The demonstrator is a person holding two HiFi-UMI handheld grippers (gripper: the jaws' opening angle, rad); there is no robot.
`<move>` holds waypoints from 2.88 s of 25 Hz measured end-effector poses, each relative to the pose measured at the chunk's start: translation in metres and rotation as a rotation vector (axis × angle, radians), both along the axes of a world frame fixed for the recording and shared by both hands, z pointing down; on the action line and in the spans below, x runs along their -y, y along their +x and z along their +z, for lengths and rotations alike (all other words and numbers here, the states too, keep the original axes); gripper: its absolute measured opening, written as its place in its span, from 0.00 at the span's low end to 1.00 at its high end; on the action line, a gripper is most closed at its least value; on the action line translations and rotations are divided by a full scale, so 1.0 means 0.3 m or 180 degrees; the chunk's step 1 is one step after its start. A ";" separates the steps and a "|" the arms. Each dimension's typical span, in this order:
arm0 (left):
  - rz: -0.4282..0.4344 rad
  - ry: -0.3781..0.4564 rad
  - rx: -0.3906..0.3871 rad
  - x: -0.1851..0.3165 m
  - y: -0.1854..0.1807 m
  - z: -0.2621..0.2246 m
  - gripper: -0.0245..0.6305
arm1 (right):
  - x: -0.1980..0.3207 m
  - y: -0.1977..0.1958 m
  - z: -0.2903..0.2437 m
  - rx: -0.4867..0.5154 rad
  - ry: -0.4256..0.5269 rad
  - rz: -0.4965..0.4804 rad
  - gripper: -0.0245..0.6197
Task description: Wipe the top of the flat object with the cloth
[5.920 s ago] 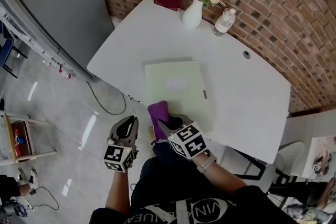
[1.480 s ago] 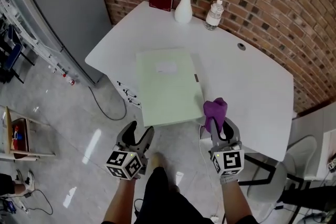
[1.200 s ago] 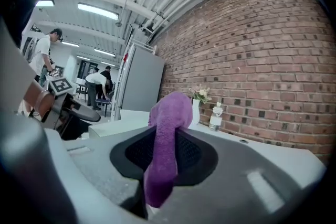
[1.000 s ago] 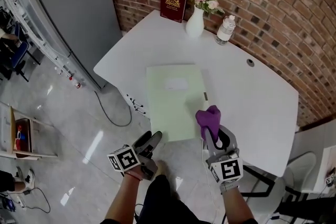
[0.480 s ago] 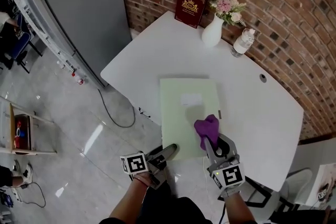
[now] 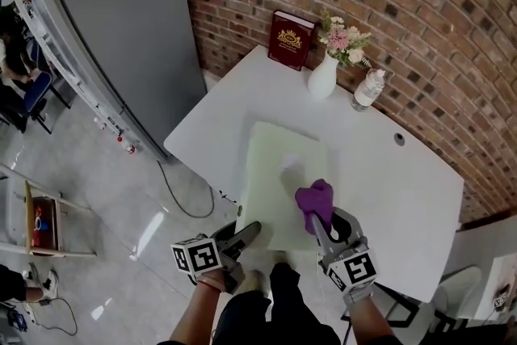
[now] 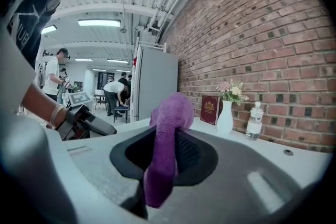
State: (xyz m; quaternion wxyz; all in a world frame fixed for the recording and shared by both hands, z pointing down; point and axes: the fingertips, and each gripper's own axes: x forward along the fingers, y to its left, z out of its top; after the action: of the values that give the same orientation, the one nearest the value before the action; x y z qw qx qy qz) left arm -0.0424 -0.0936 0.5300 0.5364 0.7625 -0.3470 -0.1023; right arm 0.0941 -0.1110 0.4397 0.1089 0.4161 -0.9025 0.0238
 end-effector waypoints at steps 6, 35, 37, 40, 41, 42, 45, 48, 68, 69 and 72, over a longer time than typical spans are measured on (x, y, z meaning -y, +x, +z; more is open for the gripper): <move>0.0195 0.0085 0.0530 0.106 -0.071 -0.111 0.50 | 0.064 -0.028 -0.070 0.0107 -0.0004 -0.0143 0.16; 0.2158 0.1680 0.3709 0.242 0.087 -0.373 0.49 | 0.145 -0.378 -0.416 0.0864 -0.0607 -0.1171 0.16; 0.2137 0.1754 0.3691 0.237 0.088 -0.373 0.49 | 0.139 -0.423 -0.393 0.0912 -0.0848 -0.1214 0.16; 0.2086 0.1786 0.3669 0.232 0.089 -0.373 0.49 | 0.144 -0.444 -0.341 0.0840 -0.1105 -0.1206 0.16; 0.2068 0.1790 0.3667 0.230 0.091 -0.373 0.49 | 0.150 -0.432 -0.324 0.0752 -0.1118 -0.1171 0.16; 0.2053 0.1800 0.3669 0.227 0.094 -0.373 0.49 | 0.158 -0.412 -0.310 0.0652 -0.1106 -0.1130 0.16; 0.2028 0.1868 0.3693 0.217 0.098 -0.373 0.49 | 0.196 -0.333 -0.288 0.0413 -0.1032 -0.1003 0.16; 0.2034 0.1931 0.3745 0.210 0.093 -0.373 0.49 | 0.245 -0.249 -0.270 0.0305 -0.1027 -0.0867 0.16; 0.2309 0.2968 0.4613 0.115 -0.025 -0.294 0.49 | 0.349 0.173 -0.169 0.0139 -0.1053 0.0026 0.16; 0.2311 0.3045 0.4636 0.110 -0.030 -0.287 0.49 | 0.341 0.179 -0.160 0.0133 -0.1066 0.0044 0.16; 0.2290 0.3234 0.4696 0.092 -0.039 -0.267 0.49 | 0.311 0.195 -0.136 0.0085 -0.1087 0.0086 0.16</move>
State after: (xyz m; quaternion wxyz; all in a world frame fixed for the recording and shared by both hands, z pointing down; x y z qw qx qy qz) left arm -0.0540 -0.1212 0.4500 -0.2113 0.8368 -0.2568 0.4350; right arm 0.1527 -0.2043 0.3988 0.1658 0.4033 -0.8810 0.1837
